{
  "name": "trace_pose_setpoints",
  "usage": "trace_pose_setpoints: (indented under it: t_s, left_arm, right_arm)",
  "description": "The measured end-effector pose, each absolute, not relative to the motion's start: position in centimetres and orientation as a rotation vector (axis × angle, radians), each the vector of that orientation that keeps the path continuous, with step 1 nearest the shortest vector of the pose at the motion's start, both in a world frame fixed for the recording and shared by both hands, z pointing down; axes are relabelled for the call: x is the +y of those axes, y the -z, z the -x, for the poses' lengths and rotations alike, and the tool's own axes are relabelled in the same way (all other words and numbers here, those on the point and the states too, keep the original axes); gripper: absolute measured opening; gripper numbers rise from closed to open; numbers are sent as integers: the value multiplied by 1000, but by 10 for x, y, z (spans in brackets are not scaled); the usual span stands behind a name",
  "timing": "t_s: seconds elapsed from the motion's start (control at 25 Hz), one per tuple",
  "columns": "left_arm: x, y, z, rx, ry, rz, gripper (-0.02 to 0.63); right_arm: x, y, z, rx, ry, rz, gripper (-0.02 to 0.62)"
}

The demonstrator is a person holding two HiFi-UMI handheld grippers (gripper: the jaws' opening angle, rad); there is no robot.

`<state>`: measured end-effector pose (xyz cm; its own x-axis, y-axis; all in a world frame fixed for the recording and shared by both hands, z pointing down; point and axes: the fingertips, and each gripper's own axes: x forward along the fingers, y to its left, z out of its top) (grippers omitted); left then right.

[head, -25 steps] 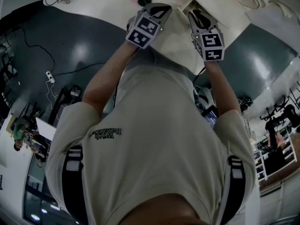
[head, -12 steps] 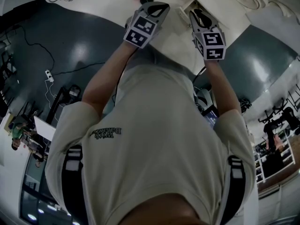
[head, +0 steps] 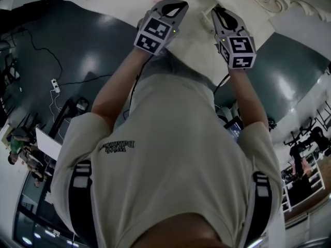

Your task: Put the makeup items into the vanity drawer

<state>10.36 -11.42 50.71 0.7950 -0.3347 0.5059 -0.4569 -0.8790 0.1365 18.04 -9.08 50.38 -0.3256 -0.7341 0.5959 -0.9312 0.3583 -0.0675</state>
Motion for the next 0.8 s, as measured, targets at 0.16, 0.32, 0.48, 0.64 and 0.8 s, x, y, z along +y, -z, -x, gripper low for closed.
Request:
trace_pose_setpoints:
  t_s: [0.16,0.32,0.48,0.64,0.8]
  left_arm:
    - [-118,-472,-95,-668,-627,-2777,14]
    - [-119,-431,-89,-713,-541,-2826,14]
    - [-119,-387,-80,-761,-447,-2876,14]
    - [-114,-349,-70,-804,-377,-2929,14]
    - [-104,-314,-54,-862,-306,-2964,14]
  right_arm:
    - [-95,-466,-169,-2227,-508,-1467,48]
    - [-97,-425,-154,-2315,-442,-1466,48]
    - [-97,-386,-139,-2397,-375,-1467,48]
    - [-94,-350,-126,-2467,-307,-1467,45]
    - [-82,-317,-111,-2531,-242,-1452,25]
